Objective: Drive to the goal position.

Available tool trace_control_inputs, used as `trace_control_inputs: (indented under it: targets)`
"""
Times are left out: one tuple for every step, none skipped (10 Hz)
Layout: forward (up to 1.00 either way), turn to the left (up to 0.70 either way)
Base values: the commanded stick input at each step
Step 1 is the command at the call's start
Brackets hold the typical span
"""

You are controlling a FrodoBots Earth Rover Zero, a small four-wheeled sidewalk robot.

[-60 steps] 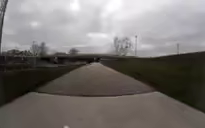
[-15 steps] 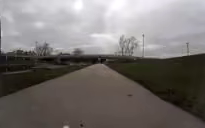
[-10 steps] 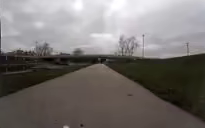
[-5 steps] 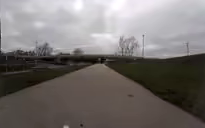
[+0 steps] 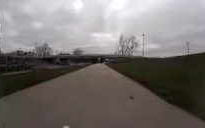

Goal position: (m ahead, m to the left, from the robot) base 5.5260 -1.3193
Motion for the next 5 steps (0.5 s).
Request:
trace_control_inputs:
  targets:
    - [1.0,0.0]
    - [1.0,0.0]
    - [1.0,0.0]
    - [1.0,0.0]
    - [1.0,0.0]
